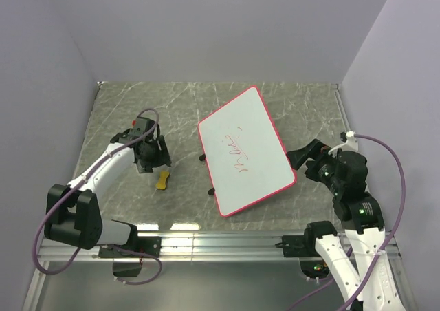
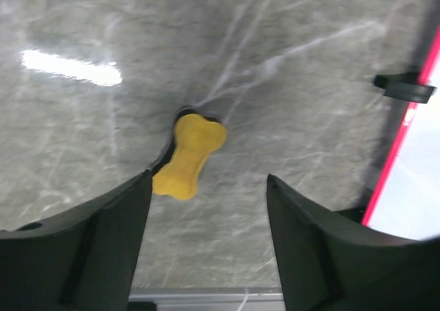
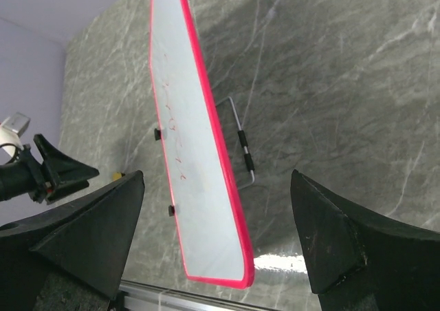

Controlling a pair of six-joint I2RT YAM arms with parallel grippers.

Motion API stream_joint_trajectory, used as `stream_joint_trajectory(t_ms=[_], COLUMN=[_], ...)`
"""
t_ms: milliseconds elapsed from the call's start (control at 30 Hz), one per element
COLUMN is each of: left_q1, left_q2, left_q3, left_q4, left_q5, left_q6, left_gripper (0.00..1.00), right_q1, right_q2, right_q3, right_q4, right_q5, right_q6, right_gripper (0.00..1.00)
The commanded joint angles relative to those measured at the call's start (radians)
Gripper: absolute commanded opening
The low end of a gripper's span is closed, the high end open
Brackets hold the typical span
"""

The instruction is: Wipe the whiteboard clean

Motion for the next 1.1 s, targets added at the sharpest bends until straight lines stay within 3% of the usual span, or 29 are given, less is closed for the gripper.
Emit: stream_joint_trajectory(t_ms=[0, 167, 533, 700, 867, 1067], left_q1=[-0.024, -0.044, -0.046, -0.063, -0.101, -0.132], left_q2=[-0.019, -0.007, 0.189, 0.209, 0.199, 0.220], left_q3=[-0.035, -0.039, -0.043, -0.058, -0.081, -0.092], left_q4=[0.079, 0.094, 0.103, 0.111, 0.112, 0.108], left_q5=[0.069, 0.056, -0.019, 0.002, -0.009, -0.046], left_q6=[0.035, 0.029, 0.008, -0.026, -0.081, -0.110], left_gripper=[0.74, 0.87, 0.86, 0.80, 0.67, 0.61], right_q1=[0.008, 0.007, 0.008, 0.007, 0.007, 0.007], right_q2=[-0.007, -0.015, -0.024, -0.042, -0.059, -0.030], right_q3=[-0.010, -0.019, -0.002, 0.008, 0.011, 0.053], right_q4=[-0.019, -0.028, -0.074, -0.111, -0.118, -0.109], right_q5=[0.011, 0.019, 0.033, 0.050, 0.053, 0.037], right_q6=[0.007, 0.003, -0.034, -0.051, -0.036, -0.060], right_gripper=[0.93, 0.94, 0.93, 0.93, 0.93, 0.94])
